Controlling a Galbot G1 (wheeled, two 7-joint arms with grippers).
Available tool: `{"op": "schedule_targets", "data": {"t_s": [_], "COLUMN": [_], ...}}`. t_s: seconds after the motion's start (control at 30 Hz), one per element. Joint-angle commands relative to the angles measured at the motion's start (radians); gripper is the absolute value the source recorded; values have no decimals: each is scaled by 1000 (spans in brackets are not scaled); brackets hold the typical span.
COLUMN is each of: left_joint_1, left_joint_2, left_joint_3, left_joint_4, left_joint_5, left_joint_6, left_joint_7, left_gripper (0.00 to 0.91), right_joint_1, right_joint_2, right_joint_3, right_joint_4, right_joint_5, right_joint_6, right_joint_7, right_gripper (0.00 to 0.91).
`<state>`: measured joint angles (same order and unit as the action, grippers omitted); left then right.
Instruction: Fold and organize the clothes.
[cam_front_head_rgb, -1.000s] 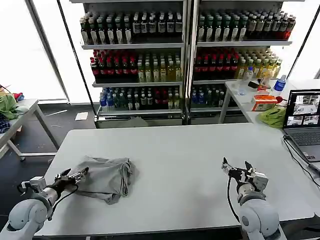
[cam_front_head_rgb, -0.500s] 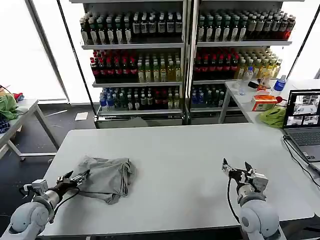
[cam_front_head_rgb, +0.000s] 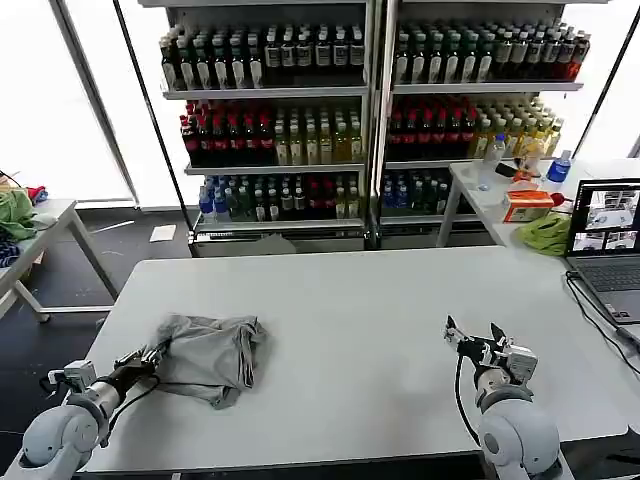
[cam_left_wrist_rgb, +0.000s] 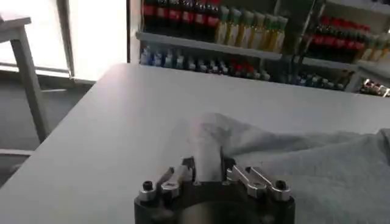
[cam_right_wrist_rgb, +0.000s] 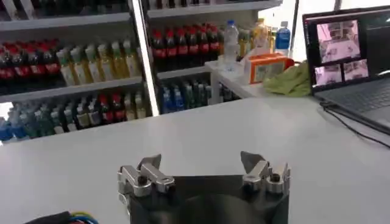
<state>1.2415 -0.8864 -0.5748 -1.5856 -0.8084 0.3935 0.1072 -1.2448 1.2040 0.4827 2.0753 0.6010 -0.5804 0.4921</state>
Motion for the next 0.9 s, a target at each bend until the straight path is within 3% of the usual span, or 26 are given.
{"op": "schedule_targets", "data": {"t_s": [0.03, 0.33, 0.73, 0.9], "left_joint_1": [-2, 28, 11, 3], "left_joint_2": [8, 88, 308, 309], "left_joint_3": [-25, -205, -414, -414], "left_joint_4": [-3, 1, 77, 16], "left_joint_5": [-18, -94, -131, -105], "left_joint_6": [6, 23, 41, 42], "left_joint_7": [0, 28, 29, 19], "left_gripper": [0, 0, 0, 0], "right_joint_1": [11, 35, 50, 48], "right_joint_2": [2, -5, -12, -10], "right_joint_3": [-4, -9, -13, -12], "right_joint_4": [-2, -16, -39, -38], "right_joint_5": [7, 11, 33, 36], "right_joint_6": [-1, 0, 1, 1], "right_joint_7": [8, 5, 1, 2], "right_gripper": [907, 907, 907, 907]}}
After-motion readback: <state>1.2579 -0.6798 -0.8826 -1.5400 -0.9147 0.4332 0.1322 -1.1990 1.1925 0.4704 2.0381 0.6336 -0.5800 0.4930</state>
